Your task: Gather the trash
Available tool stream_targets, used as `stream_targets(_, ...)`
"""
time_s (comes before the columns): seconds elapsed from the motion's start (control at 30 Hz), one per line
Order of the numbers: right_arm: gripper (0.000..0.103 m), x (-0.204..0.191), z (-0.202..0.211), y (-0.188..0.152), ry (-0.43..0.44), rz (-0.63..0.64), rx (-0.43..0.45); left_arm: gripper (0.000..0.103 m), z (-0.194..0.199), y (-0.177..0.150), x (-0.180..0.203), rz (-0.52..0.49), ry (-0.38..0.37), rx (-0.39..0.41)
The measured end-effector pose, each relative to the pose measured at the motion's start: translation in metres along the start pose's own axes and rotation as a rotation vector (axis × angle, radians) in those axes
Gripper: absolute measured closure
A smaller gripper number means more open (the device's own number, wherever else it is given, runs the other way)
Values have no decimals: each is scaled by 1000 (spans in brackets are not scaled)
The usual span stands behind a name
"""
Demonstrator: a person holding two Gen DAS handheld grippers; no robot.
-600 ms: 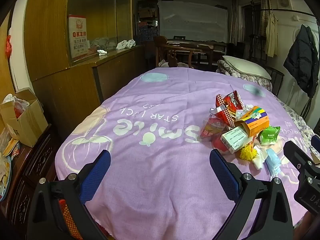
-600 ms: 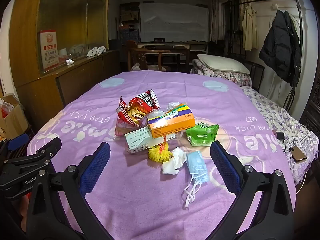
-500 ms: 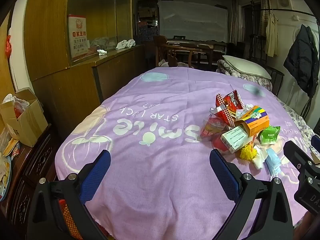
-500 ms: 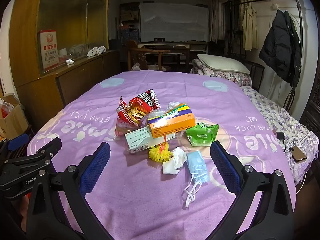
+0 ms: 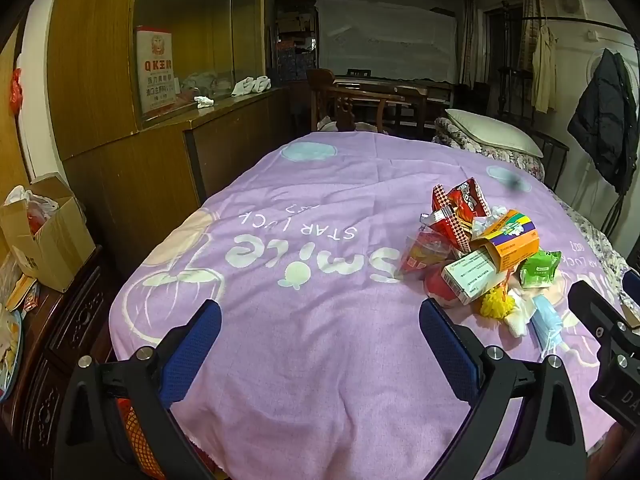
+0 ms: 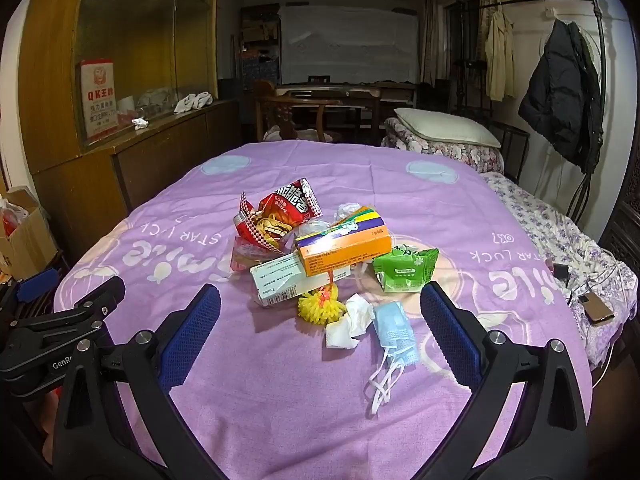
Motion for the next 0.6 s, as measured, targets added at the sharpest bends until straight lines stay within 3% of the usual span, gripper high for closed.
stream_targets(0.6,7,2,-3,-2,1,1,-5,6,-4,-5,-3,3,0,-5)
Point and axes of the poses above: each gripper's, at about its wrist camera, not at the fingertips, and z roughly against the way its jaws point, x to its right, y to its top, the point moved 1 cm from there along -z, roughly the way its jaws point, and after that the axes turned 14 degrees about -y, right-handed, at the moved point
